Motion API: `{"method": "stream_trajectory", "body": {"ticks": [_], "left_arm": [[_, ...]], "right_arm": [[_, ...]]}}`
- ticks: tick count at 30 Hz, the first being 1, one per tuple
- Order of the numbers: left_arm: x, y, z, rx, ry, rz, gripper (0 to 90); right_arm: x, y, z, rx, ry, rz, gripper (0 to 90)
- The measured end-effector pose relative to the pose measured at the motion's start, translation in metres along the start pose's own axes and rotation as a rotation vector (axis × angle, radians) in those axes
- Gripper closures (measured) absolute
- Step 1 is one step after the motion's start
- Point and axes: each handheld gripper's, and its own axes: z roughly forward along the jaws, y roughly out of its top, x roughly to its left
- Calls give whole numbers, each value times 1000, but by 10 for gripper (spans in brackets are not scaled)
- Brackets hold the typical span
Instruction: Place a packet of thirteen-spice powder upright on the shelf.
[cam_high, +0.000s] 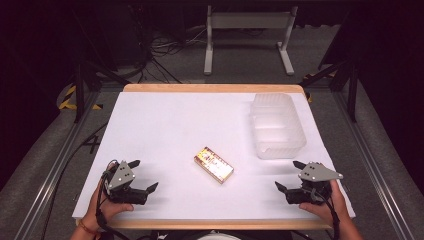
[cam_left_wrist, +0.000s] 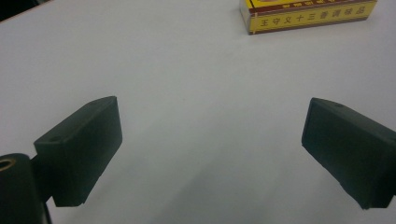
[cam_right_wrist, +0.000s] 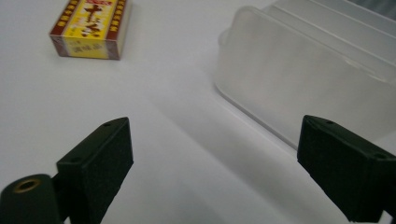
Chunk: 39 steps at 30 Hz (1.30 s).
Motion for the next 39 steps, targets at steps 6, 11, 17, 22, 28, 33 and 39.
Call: {"method": "stream_trajectory", "body": {"ticks": [6,11,17,22,28,33,39], "left_arm": [[0,1,-1,-15,-3,0,59],[-1,0,-3,-19,-6,13,59],[-2,1,0,-2,-8,16,59],[-3,-1,-4,-9,1,15,59],[-4,-2,-3,-3,-6,10,59],[-5,-3,-3,3,-8,7,59],[-8,-3,-2,11,-11,20,59]], "right_arm": [[8,-2,1,33,1,-10,145],[9,0,4,54,4,0,164],[7,8,6,64,22,32,223],[6,26,8,81,77,36,218],[14,44,23,105,72,8,228],[20,56,35,114,116,14,232],[31,77,50,139,140,-33,223]]}}
